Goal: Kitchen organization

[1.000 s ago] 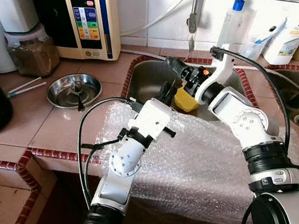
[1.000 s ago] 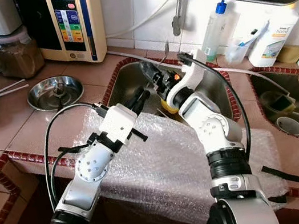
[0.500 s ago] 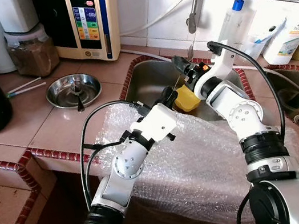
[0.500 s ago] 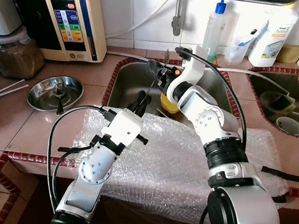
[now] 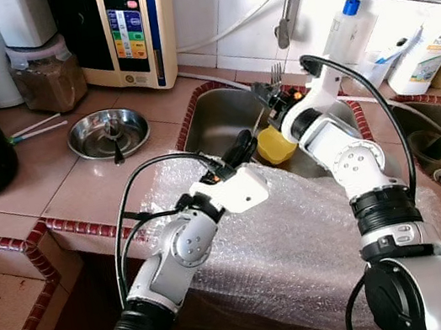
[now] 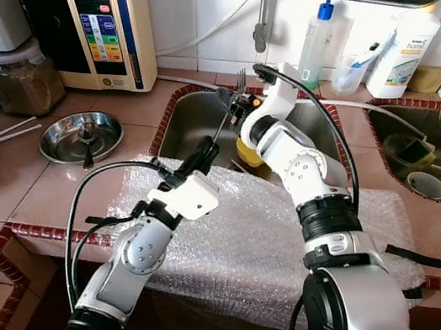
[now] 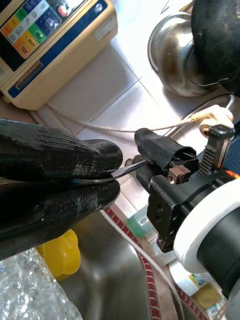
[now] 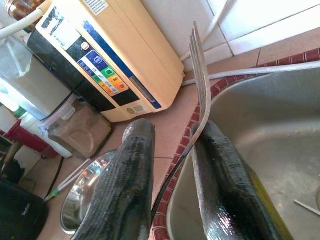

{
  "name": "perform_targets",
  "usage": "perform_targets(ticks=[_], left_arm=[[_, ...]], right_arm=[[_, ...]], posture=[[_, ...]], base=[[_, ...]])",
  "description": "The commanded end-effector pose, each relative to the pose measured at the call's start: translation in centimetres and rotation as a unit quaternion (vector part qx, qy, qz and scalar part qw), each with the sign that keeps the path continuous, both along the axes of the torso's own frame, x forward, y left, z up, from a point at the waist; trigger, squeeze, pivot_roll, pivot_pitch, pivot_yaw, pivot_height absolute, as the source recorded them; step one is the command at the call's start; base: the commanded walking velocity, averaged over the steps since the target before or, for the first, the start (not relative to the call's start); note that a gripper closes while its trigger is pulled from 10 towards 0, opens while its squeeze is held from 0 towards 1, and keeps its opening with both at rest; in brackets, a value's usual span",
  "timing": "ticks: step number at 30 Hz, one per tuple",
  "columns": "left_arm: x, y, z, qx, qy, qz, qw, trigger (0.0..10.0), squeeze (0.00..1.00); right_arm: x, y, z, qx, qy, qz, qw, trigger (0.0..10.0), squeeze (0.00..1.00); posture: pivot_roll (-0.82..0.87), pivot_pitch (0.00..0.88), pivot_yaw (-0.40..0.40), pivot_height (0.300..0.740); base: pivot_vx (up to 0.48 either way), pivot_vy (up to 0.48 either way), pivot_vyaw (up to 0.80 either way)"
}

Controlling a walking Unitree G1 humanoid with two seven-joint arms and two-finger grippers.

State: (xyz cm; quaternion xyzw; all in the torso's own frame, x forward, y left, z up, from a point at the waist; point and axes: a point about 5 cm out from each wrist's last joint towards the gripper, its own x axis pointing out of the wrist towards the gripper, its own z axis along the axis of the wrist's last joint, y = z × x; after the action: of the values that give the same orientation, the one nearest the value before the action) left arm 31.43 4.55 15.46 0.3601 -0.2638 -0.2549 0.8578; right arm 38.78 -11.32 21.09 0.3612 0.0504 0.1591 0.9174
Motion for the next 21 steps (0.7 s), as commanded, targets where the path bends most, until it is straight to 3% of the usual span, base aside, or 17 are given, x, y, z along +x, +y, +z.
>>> perform_targets(ticks=[1,5,6,7,8,9,10,16,21], left_arm=[[0.5,0.8,2.3,-0.044,-0.052,0.020,0.997,0.0,0.00],[0.5,0.7,1.8,-0.034,-0.050,0.022,0.998,0.0,0.00],[0.5,0.7,1.7,-0.034,-0.047,0.022,0.998,1.9,0.44],[0.5,0.7,1.6,-0.035,-0.045,0.023,0.998,2.6,0.70],[0.5,0.8,1.6,-0.039,-0.044,0.026,0.998,4.8,1.00],[0.5,0.9,1.6,-0.042,-0.044,0.028,0.998,4.8,1.00],[0.5,0.9,1.6,-0.042,-0.043,0.028,0.998,10.0,1.00],[0.6,1.2,1.4,-0.044,-0.039,0.033,0.998,10.0,1.00],[0.7,1.5,1.4,-0.045,-0.039,0.039,0.997,10.0,1.00]], right_arm=[[0.2,-4.0,-0.6,-0.018,0.022,-0.075,0.997,0.0,0.00],[0.2,-4.2,-0.5,-0.016,0.024,-0.081,0.996,0.0,0.00],[0.2,-4.3,-0.5,-0.015,0.026,-0.083,0.996,0.0,0.00],[0.2,-4.3,-0.6,-0.015,0.027,-0.084,0.996,0.0,0.00],[0.2,-4.3,-0.7,-0.014,0.029,-0.086,0.996,0.0,0.00],[0.1,-4.3,-0.8,-0.014,0.031,-0.086,0.996,0.0,0.00],[0.1,-4.3,-0.9,-0.014,0.033,-0.088,0.996,0.0,0.00],[0.0,-4.6,-0.8,-0.013,0.029,-0.107,0.994,0.0,0.00],[0.3,-5.9,-0.1,-0.022,0.003,-0.152,0.988,0.0,0.00]], posture=[[0.07,0.000,-0.155,0.740],[0.07,0.000,-0.158,0.740],[0.07,0.000,-0.159,0.740],[0.07,0.000,-0.161,0.740],[0.07,0.000,-0.161,0.740],[0.07,0.000,-0.161,0.740],[0.07,0.000,-0.160,0.740],[0.07,0.000,-0.158,0.740],[0.08,0.000,-0.155,0.740]], base=[[0.000,0.000,0.00],[0.000,0.000,0.00],[0.000,0.000,0.00],[0.000,0.000,0.00],[0.000,0.000,0.00],[0.000,0.000,0.00],[0.000,0.000,0.00],[0.000,0.000,0.00],[0.000,0.000,0.00]])
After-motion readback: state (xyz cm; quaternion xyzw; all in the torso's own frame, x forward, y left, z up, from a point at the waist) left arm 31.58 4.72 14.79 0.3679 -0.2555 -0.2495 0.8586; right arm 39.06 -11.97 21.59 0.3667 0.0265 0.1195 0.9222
